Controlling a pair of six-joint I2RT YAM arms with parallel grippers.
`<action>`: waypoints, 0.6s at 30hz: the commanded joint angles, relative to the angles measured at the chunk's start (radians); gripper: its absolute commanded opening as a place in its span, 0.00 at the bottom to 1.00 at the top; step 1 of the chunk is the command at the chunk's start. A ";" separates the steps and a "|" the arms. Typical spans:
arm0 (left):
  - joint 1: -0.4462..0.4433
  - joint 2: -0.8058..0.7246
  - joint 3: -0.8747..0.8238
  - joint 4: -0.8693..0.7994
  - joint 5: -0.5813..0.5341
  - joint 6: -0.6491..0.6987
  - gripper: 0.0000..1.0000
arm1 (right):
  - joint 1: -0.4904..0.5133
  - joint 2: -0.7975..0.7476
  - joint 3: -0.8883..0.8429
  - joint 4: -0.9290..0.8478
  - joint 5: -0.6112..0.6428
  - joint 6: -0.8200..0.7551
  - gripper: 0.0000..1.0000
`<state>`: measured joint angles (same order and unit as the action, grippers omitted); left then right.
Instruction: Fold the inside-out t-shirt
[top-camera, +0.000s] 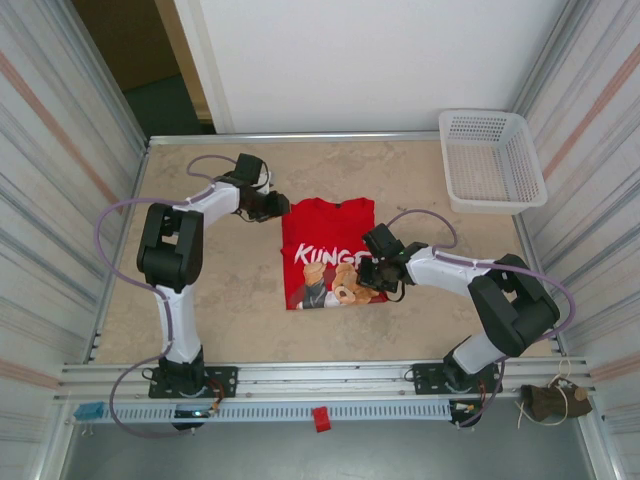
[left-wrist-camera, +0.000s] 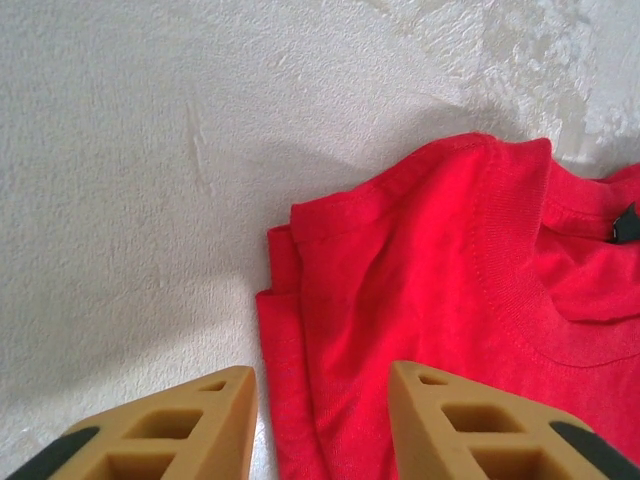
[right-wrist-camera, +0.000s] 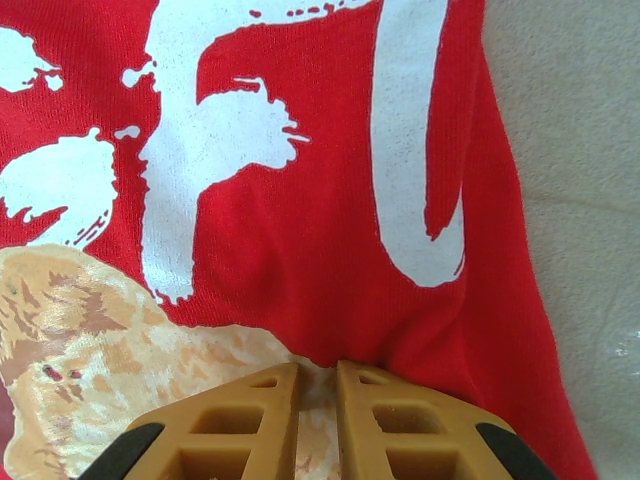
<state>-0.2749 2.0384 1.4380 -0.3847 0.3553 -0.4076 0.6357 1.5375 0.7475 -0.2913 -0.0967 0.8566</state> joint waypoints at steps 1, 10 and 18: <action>-0.004 0.005 0.001 0.016 0.007 0.001 0.40 | 0.010 0.030 -0.028 -0.038 0.049 0.021 0.16; -0.018 0.031 0.031 0.034 0.016 -0.010 0.40 | 0.013 0.037 -0.027 -0.038 0.052 0.023 0.16; -0.036 0.083 0.061 0.032 0.010 -0.015 0.33 | 0.018 0.039 -0.023 -0.038 0.053 0.024 0.16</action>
<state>-0.3035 2.0869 1.4654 -0.3618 0.3584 -0.4210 0.6430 1.5375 0.7475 -0.2913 -0.0818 0.8589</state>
